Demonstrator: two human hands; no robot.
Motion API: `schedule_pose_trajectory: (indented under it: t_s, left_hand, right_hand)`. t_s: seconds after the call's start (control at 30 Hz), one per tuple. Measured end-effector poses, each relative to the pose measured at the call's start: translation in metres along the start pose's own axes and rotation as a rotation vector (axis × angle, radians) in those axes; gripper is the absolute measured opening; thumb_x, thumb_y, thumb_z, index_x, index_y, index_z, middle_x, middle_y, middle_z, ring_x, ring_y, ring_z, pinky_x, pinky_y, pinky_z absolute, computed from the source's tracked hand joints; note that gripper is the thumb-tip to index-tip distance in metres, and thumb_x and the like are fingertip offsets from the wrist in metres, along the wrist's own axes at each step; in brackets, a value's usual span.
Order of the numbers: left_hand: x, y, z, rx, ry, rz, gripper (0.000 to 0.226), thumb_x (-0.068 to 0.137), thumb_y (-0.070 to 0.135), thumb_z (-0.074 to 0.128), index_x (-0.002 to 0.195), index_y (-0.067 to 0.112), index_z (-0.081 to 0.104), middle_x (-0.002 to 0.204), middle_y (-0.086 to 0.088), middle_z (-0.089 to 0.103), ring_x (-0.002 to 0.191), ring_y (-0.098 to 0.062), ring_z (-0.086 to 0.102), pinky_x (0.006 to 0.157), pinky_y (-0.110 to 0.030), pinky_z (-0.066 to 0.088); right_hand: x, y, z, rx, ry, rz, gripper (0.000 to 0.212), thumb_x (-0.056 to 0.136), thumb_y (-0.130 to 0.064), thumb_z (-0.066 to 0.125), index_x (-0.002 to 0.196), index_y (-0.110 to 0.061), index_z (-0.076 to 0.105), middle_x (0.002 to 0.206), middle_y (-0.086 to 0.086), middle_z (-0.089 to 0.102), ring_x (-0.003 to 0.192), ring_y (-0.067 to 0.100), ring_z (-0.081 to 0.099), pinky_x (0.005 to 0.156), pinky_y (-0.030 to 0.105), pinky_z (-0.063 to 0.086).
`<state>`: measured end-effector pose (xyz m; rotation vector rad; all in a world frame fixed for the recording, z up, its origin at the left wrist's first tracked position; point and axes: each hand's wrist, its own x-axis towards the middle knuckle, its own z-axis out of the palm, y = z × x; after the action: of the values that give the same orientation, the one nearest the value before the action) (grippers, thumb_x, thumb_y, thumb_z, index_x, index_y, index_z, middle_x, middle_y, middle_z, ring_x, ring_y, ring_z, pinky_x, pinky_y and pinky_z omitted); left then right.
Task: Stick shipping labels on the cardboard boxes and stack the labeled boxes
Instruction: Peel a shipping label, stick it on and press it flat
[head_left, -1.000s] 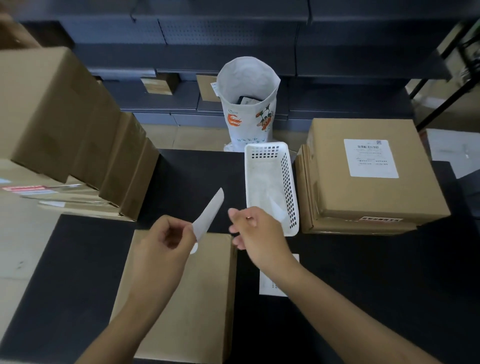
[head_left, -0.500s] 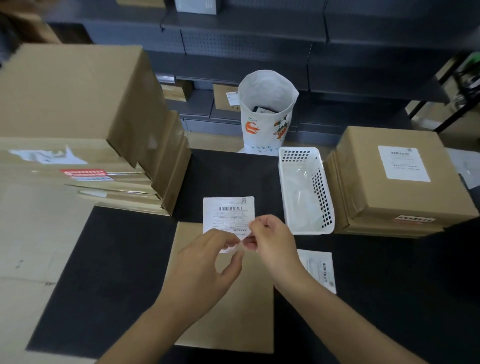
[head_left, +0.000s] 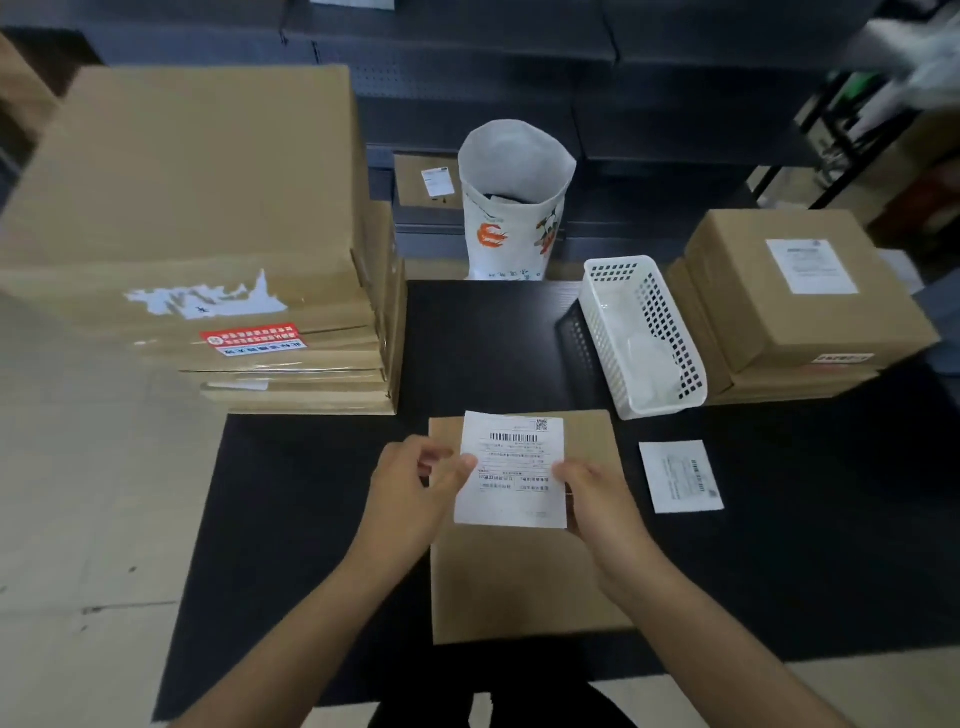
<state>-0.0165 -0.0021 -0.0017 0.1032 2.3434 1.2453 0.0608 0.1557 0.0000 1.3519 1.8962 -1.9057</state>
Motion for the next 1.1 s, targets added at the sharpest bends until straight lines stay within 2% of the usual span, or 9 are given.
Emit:
schedule_pose_trajectory:
  t_s: [0.07, 0.23, 0.33, 0.4, 0.43, 0.5, 0.57, 0.77, 1.1]
  left_hand:
    - [0.001, -0.004, 0.007, -0.066, -0.035, -0.055, 0.020, 0.091, 0.035, 0.061, 0.100, 0.018, 0.064, 0.108, 0.004, 0.054, 0.092, -0.003, 0.054, 0.070, -0.013, 0.038]
    - [0.000, -0.008, 0.028, -0.066, -0.043, -0.105, 0.018, 0.092, 0.032, 0.061, 0.083, 0.016, 0.064, 0.094, 0.006, 0.055, 0.084, -0.004, 0.054, 0.066, -0.014, 0.039]
    - [0.003, -0.020, 0.044, 0.035, -0.031, -0.083, 0.024, 0.089, 0.031, 0.063, 0.070, 0.016, 0.061, 0.093, 0.003, 0.053, 0.085, -0.009, 0.054, 0.080, -0.027, 0.047]
    - [0.005, -0.027, 0.053, 0.140, 0.003, -0.071, 0.022, 0.088, 0.035, 0.063, 0.071, 0.021, 0.060, 0.097, 0.007, 0.050, 0.094, -0.013, 0.052, 0.093, -0.034, 0.042]
    - [0.005, -0.029, 0.058, 0.191, 0.021, -0.058, 0.020, 0.087, 0.036, 0.063, 0.072, 0.024, 0.060, 0.099, 0.009, 0.047, 0.098, -0.013, 0.049, 0.096, -0.033, 0.037]
    - [0.004, -0.031, 0.065, 0.265, 0.058, -0.012, 0.018, 0.088, 0.036, 0.062, 0.075, 0.026, 0.056, 0.103, 0.010, 0.042, 0.100, -0.012, 0.042, 0.093, -0.026, 0.025]
    - [0.004, -0.035, 0.071, 0.324, 0.091, 0.028, 0.017, 0.089, 0.036, 0.061, 0.078, 0.024, 0.058, 0.107, 0.008, 0.041, 0.102, -0.013, 0.039, 0.089, -0.023, 0.020]
    - [0.005, -0.044, 0.083, 0.462, 0.141, 0.047, 0.018, 0.091, 0.037, 0.057, 0.088, 0.021, 0.064, 0.117, 0.005, 0.043, 0.111, -0.015, 0.039, 0.098, -0.028, 0.019]
    - [0.013, -0.058, 0.096, 0.517, 0.226, 0.071, 0.018, 0.088, 0.036, 0.062, 0.081, 0.020, 0.067, 0.114, 0.004, 0.045, 0.111, -0.016, 0.039, 0.099, -0.031, 0.018]
  right_hand:
    - [-0.004, 0.006, -0.004, 0.021, -0.013, 0.034, 0.024, 0.097, -0.021, 0.044, 0.096, -0.015, 0.067, 0.095, -0.001, 0.073, 0.091, 0.018, 0.068, 0.085, 0.038, 0.055]
    - [0.005, 0.024, -0.020, -0.125, 0.089, -0.024, 0.023, 0.095, -0.028, 0.050, 0.095, -0.011, 0.066, 0.094, 0.000, 0.070, 0.087, 0.015, 0.066, 0.080, 0.035, 0.053]
    - [0.021, 0.037, -0.026, -0.364, 0.172, -0.150, 0.028, 0.094, -0.035, 0.055, 0.084, -0.013, 0.067, 0.088, 0.001, 0.068, 0.079, 0.009, 0.062, 0.060, 0.021, 0.044]
    - [0.034, 0.051, -0.029, -0.582, 0.216, -0.258, 0.030, 0.093, -0.040, 0.055, 0.083, -0.015, 0.069, 0.091, 0.001, 0.064, 0.082, 0.011, 0.059, 0.066, 0.022, 0.042]
    - [0.040, 0.056, -0.031, -0.685, 0.246, -0.312, 0.030, 0.093, -0.040, 0.054, 0.084, -0.015, 0.070, 0.095, 0.001, 0.061, 0.086, 0.014, 0.057, 0.073, 0.027, 0.044]
    - [0.047, 0.063, -0.033, -0.891, 0.310, -0.431, 0.029, 0.093, -0.039, 0.054, 0.086, -0.016, 0.070, 0.097, 0.002, 0.056, 0.091, 0.020, 0.053, 0.084, 0.036, 0.044]
    - [0.050, 0.067, -0.034, -1.015, 0.326, -0.505, 0.029, 0.093, -0.040, 0.053, 0.085, -0.016, 0.068, 0.097, 0.002, 0.054, 0.090, 0.021, 0.050, 0.084, 0.037, 0.042]
    - [0.059, 0.081, -0.037, -1.035, 0.301, -0.571, 0.025, 0.093, -0.036, 0.057, 0.084, -0.014, 0.066, 0.096, 0.003, 0.053, 0.087, 0.020, 0.048, 0.079, 0.035, 0.042]
    - [0.075, 0.087, -0.036, -1.003, 0.293, -0.601, 0.027, 0.091, -0.036, 0.060, 0.076, -0.013, 0.064, 0.094, 0.003, 0.052, 0.086, 0.021, 0.048, 0.079, 0.035, 0.041]
